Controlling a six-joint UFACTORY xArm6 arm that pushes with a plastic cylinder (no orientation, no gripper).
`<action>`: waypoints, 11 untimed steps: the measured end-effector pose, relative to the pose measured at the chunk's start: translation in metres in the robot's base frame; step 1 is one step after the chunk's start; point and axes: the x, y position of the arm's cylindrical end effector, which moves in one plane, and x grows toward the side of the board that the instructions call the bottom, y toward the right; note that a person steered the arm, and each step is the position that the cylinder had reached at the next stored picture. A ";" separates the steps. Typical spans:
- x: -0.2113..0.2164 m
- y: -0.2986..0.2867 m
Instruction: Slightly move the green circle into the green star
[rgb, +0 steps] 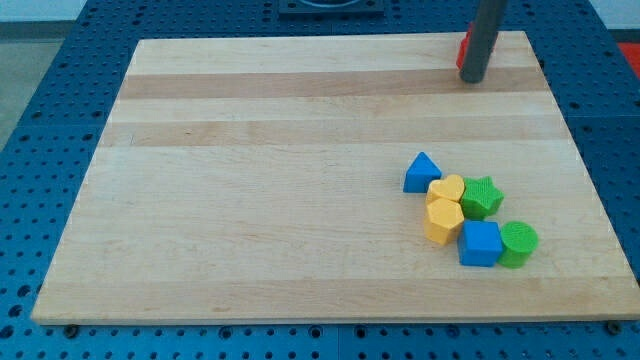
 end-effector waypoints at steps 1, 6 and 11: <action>0.049 0.004; 0.283 0.033; 0.274 -0.003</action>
